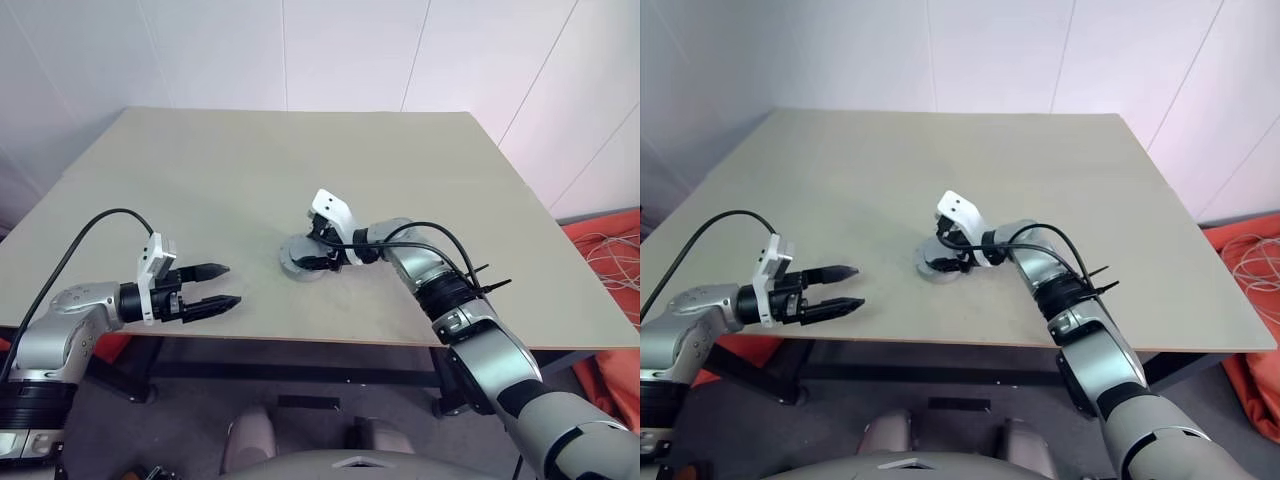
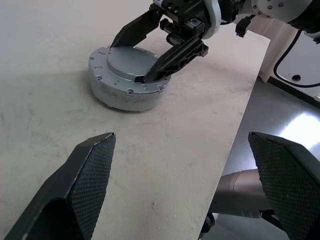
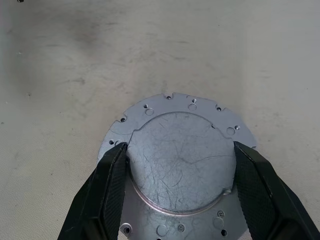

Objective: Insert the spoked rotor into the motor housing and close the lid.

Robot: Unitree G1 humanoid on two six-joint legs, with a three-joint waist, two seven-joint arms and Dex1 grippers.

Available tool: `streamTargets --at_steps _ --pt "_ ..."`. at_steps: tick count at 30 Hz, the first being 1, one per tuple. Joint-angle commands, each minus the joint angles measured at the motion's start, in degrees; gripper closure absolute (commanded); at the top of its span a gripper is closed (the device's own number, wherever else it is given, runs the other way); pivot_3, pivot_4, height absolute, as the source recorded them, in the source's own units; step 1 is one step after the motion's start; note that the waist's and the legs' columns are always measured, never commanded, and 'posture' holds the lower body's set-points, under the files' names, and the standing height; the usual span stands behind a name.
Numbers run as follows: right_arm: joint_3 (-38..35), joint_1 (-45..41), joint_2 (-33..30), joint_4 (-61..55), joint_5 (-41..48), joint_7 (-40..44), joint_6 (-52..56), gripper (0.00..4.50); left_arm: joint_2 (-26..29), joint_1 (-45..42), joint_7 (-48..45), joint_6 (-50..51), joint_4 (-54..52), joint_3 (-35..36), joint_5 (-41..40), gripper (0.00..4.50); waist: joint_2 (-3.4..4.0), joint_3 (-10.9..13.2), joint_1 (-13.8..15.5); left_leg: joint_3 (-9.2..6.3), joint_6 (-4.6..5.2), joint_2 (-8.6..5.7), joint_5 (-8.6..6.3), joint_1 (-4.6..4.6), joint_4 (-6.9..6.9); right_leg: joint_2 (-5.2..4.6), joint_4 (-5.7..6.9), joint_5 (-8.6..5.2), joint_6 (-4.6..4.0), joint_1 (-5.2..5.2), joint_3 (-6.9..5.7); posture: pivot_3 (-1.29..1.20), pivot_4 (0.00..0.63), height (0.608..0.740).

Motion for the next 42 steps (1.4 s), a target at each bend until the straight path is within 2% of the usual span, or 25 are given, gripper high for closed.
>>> streamTargets --at_steps 1,13,17,22,25,28,36,37,42 --pt "0.45 0.26 -0.47 2.65 -1.11 -0.07 0.57 1.34 -0.43 -1.66 1.05 -1.2 -0.39 1.32 -0.18 0.0 0.0 0.0 0.01 0.0 0.0 0.0 0.0 0.01 0.0 0.0 0.0 0.0 0.0 0.01 0.0 0.0 0.0 0.74" --pt "0.4 0.05 -0.16 3.32 -1.14 -0.35 0.28 1.34 -2.9 -6.14 7.07 -1.14 1.87 2.22 0.3 0.0 -0.02 -0.01 -0.02 -0.01 -0.01 0.0 0.01 0.1 0.01 0.0 0.02 -0.02 0.03 0.09 0.0 0.0 0.0 0.74" --pt "0.27 -0.12 -0.01 3.5 -1.14 -0.56 0.27 1.34 -5.6 -9.88 11.14 -8.93 5.96 1.38 5.77 0.0 -0.03 -0.02 -0.02 -0.02 -0.01 0.01 0.01 0.11 0.01 0.0 0.02 -0.04 0.08 0.11 -0.01 0.0 0.0 0.74" --pt "0.16 -0.08 0.1 3.37 -1.1 -0.63 0.44 1.34 -6.27 -12.34 10.79 -7.44 8.39 -1.66 7.77 0.0 -0.06 -0.04 -0.15 -0.03 -0.01 0.0 0.01 0.11 0.01 0.0 0.03 -0.02 0.04 0.12 0.0 0.0 0.0 0.74" --pt "0.09 -0.03 0.08 3.2 -1.07 -0.61 0.61 1.34 -7.11 -13.85 10.83 -8.34 10.55 -1.96 8.34 0.61 -0.06 -0.04 -0.16 -0.02 -0.01 0.01 0.01 0.09 0.01 0.0 0.02 0.01 -0.01 0.09 0.0 0.0 0.0 0.74" --pt "0.09 0.07 0.06 2.99 -1.07 -0.51 0.76 1.34 -7.91 -15.74 11.1 -11.12 13.33 -3.45 10.98 1.53 -0.06 -0.04 -0.12 -0.03 -0.02 0.0 0.01 0.08 0.01 0.0 0.03 0.01 -0.01 0.09 -0.02 0.0 0.0 0.74" --pt "0.14 0.38 0.39 2.54 -1.02 -0.66 1.1 1.34 -13.73 -22.57 14.47 -15.49 22.19 -6.0 15.62 4.32 -0.08 -0.05 -0.09 -0.03 -0.02 -0.01 0.01 0.07 0.01 -0.03 0.03 0.02 -0.01 0.11 -0.02 0.0 0.0 0.74" --pt "0.14 0.41 0.46 2.52 -1.0 -0.71 1.14 1.34 -14.61 -23.42 14.89 -15.76 23.17 -6.3 16.07 4.5 -0.08 -0.05 -0.11 -0.03 -0.02 0.0 0.02 0.07 0.01 -0.03 0.03 0.02 -0.02 0.11 -0.02 0.0 0.0 0.74" --pt "0.0 0.44 0.68 2.09 -0.86 -0.92 1.53 1.34 -17.74 -26.43 16.72 -14.73 26.59 -7.54 17.64 4.5 -0.08 -0.05 -0.11 -0.03 -0.02 0.0 0.02 0.07 0.01 -0.03 0.02 0.02 -0.02 0.09 -0.02 0.0 0.0 0.74"
